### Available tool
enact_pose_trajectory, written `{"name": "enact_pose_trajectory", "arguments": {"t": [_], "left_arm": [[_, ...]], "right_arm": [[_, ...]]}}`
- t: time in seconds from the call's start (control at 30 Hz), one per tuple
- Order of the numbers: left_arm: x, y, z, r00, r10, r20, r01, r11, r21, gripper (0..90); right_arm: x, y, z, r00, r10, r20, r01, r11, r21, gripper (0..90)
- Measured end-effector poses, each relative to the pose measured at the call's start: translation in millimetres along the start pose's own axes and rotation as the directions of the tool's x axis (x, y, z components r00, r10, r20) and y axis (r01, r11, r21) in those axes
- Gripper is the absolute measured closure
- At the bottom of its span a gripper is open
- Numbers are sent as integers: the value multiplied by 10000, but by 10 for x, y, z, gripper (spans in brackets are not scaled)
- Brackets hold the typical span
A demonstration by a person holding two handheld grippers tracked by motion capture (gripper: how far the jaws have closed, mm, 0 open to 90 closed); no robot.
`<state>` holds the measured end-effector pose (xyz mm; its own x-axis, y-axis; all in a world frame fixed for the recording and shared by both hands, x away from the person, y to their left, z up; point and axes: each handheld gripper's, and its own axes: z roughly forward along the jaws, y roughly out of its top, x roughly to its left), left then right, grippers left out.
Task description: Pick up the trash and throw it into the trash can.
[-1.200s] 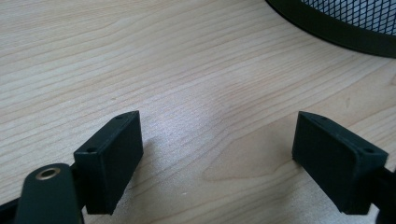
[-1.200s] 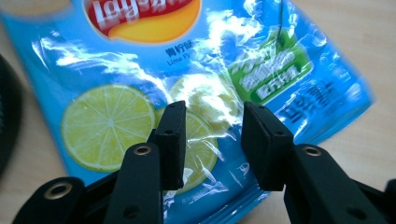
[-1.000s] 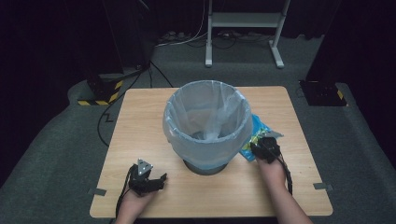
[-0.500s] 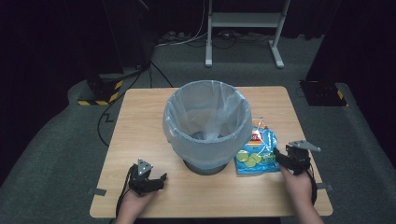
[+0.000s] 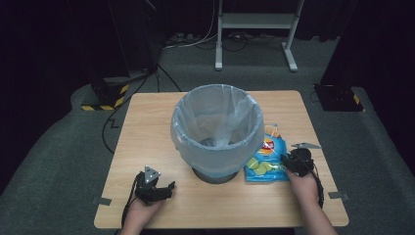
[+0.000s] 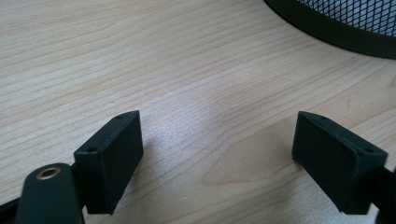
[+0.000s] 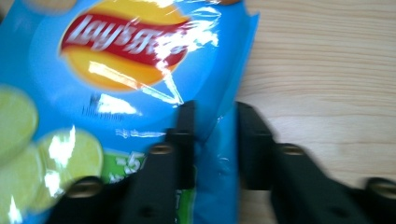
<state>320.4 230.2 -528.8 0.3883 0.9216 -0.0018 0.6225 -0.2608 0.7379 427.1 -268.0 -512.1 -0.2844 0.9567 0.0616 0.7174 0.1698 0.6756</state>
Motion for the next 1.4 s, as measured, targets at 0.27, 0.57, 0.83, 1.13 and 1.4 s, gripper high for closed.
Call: {"name": "enact_pose_trajectory", "arguments": {"t": [0.27, 0.57, 0.83, 1.13, 1.4], "left_arm": [[0, 0, 0, 10000, 0, -1, 0, 10000, -2, 163], [0, 0, 0, 10000, 3, -4, -3, 10000, 3, 163], [-3, -1, -3, 10000, -6, -17, 6, 10000, -2, 166], [-3, -2, -3, 10000, -5, -17, 5, 10000, -3, 167], [-4, -2, -3, 10000, -10, -16, 10, 10000, 3, 167]], "right_arm": [[64, -39, -151, 9993, -356, -61, 350, 9960, -826, 897], [5, 7, -586, 9984, 91, 556, 70, 9589, -2838, 896], [-14, 77, -949, 9903, 481, 1306, 159, 8932, -4493, 895], [89, 154, -1271, 9771, 480, 2072, 761, 8307, -5515, 894], [204, 250, -1457, 9750, 518, 2160, 955, 7802, -6182, 894]]}}
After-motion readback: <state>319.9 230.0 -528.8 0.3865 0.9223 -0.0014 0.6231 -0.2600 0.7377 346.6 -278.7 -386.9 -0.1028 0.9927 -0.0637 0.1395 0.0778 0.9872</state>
